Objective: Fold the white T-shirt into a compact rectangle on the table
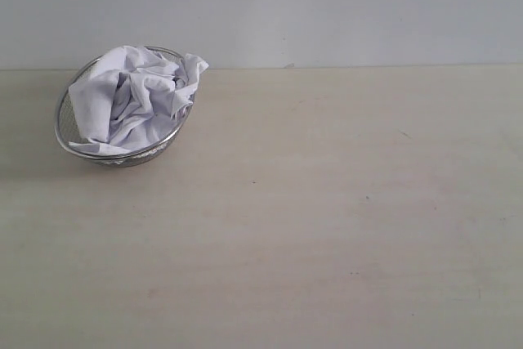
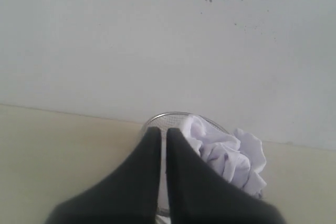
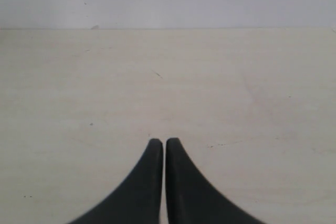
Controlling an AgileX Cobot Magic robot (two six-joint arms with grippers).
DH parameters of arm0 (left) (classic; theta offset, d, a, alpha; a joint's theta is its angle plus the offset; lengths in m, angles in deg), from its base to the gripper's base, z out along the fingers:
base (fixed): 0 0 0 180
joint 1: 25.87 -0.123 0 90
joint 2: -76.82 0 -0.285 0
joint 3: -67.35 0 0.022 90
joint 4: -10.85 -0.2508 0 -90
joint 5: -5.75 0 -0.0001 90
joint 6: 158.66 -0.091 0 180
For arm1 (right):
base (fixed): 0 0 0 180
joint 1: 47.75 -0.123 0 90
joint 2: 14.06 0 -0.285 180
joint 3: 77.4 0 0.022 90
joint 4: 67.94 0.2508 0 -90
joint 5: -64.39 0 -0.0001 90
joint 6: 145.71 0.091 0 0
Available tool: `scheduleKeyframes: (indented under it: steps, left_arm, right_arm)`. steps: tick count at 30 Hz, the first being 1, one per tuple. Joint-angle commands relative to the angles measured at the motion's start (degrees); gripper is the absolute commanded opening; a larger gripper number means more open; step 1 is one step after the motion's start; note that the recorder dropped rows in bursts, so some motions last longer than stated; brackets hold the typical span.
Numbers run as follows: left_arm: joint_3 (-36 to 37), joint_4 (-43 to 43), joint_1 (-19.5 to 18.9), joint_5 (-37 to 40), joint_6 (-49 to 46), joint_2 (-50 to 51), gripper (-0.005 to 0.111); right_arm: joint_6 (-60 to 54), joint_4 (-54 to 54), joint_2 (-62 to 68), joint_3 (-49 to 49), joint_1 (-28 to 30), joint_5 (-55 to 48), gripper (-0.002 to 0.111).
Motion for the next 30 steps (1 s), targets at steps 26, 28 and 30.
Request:
scheduleKeyframes:
  steps: [26,28,30]
  left_arm:
    - [-19.17,-36.90,7.43,-13.23,27.35,33.00,0.004]
    - [-19.93,-36.90,7.43,-13.23,27.35,34.62,0.004]
    - [-20.87,-37.37,7.43,-13.11,27.35,36.15,0.004]
  right_arm:
    - [-0.22,0.00,-0.30,0.05,0.06,0.89,0.000]
    - [-1.08,0.00,-0.30,0.05,0.06,1.89,0.000]
    - [-1.18,0.00,-0.30,0.05,0.06,4.56,0.000]
